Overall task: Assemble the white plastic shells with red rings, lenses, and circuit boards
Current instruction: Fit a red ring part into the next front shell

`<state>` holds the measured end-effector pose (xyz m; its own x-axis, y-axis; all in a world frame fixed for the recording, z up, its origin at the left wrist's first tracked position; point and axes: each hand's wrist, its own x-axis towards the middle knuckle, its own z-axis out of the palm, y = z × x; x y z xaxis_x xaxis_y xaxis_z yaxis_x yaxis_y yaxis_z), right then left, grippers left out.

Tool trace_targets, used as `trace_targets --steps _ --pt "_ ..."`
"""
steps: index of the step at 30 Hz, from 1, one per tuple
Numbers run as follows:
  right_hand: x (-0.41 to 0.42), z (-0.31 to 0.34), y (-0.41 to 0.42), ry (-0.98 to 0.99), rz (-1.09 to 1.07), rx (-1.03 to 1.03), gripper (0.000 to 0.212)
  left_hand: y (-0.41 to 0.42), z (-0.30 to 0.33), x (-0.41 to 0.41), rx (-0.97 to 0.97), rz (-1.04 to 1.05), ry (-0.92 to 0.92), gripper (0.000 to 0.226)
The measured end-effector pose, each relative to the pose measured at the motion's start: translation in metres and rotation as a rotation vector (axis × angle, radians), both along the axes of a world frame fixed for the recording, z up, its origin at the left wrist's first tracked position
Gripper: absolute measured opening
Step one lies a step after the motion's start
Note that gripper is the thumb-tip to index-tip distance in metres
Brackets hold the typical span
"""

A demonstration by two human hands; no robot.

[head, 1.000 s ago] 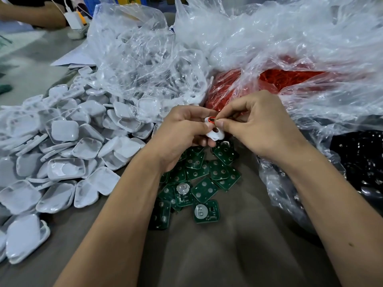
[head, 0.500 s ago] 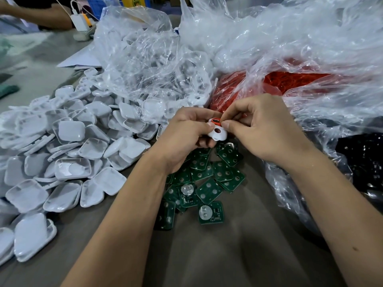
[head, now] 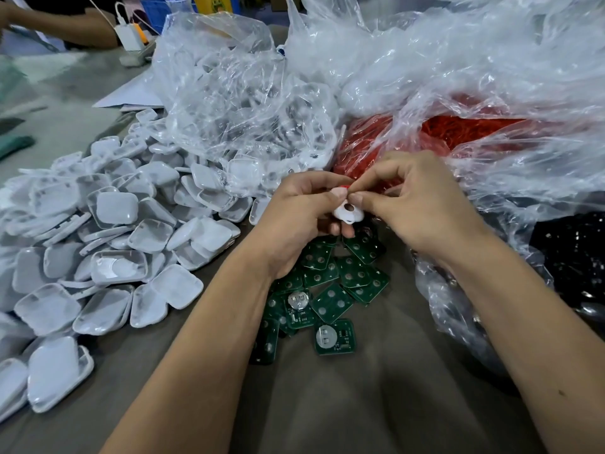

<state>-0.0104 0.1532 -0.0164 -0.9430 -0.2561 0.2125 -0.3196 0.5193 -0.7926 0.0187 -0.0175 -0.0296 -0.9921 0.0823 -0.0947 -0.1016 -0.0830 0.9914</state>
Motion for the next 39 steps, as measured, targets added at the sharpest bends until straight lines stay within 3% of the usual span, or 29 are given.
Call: trace_targets --steps 7,10,16,21,28,33,39 --pt "-0.003 0.000 0.006 -0.123 0.013 -0.283 0.024 -0.004 -0.001 -0.001 -0.021 -0.020 0.091 0.021" --pt "-0.004 0.002 0.008 -0.277 0.010 -0.484 0.009 -0.005 0.000 -0.001 -0.016 -0.028 0.160 0.021" --pt "-0.005 0.002 0.008 -0.372 0.057 -0.528 0.017 -0.003 -0.002 -0.003 -0.073 -0.031 0.243 0.012" --pt "0.000 0.004 0.008 -0.305 0.147 -0.594 0.021 -0.005 0.000 -0.004 -0.137 -0.020 0.336 0.009" --pt "-0.003 0.003 0.007 -0.137 0.208 -0.538 0.020 -0.007 0.002 0.001 -0.025 0.000 0.365 0.008" --pt "-0.004 0.002 0.007 -0.117 0.260 -0.628 0.019 -0.009 0.003 0.001 -0.015 0.014 0.405 0.020" --pt "-0.007 0.000 0.008 -0.090 0.254 -0.579 0.016 -0.012 0.003 -0.002 -0.041 0.063 0.488 0.031"
